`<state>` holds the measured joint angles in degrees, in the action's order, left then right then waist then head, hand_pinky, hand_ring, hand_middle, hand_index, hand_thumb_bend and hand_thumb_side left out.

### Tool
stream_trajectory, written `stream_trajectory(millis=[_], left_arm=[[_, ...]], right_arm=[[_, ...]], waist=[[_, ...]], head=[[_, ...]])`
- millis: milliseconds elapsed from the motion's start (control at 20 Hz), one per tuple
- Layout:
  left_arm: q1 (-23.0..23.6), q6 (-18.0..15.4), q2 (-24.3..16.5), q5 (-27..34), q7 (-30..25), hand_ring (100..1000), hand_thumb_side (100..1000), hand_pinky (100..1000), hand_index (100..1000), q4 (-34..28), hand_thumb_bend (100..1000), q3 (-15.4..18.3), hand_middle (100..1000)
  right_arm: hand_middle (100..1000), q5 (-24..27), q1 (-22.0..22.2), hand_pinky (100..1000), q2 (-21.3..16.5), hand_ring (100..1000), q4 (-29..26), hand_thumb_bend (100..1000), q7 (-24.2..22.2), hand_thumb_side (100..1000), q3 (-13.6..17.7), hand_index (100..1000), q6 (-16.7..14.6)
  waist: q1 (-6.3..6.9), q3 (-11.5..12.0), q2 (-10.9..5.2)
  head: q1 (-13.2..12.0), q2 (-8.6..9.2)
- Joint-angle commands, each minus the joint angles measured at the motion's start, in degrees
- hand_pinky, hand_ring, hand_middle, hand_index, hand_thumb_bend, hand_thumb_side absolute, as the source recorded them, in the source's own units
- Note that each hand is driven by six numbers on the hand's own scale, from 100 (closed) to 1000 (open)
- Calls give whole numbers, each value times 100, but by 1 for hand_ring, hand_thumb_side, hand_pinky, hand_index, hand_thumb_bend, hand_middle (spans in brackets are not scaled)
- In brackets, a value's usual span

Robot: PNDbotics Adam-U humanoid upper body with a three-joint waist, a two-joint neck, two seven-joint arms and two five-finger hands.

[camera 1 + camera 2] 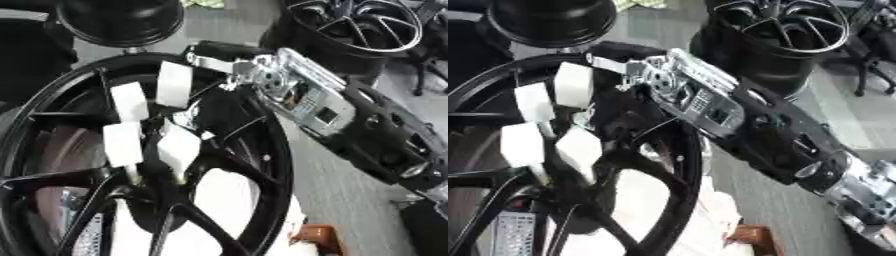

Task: Pull the pin out of the wheel hub.

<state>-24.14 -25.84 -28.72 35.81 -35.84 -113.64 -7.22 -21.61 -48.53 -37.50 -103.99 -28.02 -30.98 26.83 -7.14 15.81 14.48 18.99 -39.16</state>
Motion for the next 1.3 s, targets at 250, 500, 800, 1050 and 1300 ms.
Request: stream_trajectory(millis=[250, 500, 800, 1050, 1300], left_arm=[[44, 20, -120, -8, 74, 718, 571, 793, 829, -95, 100, 59, 736], [112, 18, -153, -23, 127, 719, 571, 793, 829, -95, 100, 92, 737], [222, -7, -212, -82, 170, 718, 571, 794, 828, -95, 100, 126, 737], [313, -34, -241, -158, 220, 718, 570, 793, 828, -95, 100, 159, 737], [392, -113, -280, -242, 268, 718, 569, 793, 828, -95, 100, 200, 737]], right_arm=[[556, 877, -154, 876, -681, 828, -734, 100, 267, 445, 691, 647, 405], [564, 1676, 91, 879, -1446, 828, -1048, 100, 525, 442, 1289, 655, 339], [562, 2717, 806, 879, -2420, 828, -1060, 100, 1095, 445, 2100, 654, -191], [564, 3263, 1896, 878, -3093, 827, -1060, 100, 1743, 437, 2777, 655, -457], [577, 3151, 3381, 879, -3544, 827, -1060, 100, 2271, 413, 3257, 667, -448]], waist=[[83, -86, -231], [76, -193, -309], [76, -380, -350], [119, -592, -354], [191, -801, -330]], head=[[-61, 75], [-238, 68], [-449, -45], [-663, -157], [-891, -236]])
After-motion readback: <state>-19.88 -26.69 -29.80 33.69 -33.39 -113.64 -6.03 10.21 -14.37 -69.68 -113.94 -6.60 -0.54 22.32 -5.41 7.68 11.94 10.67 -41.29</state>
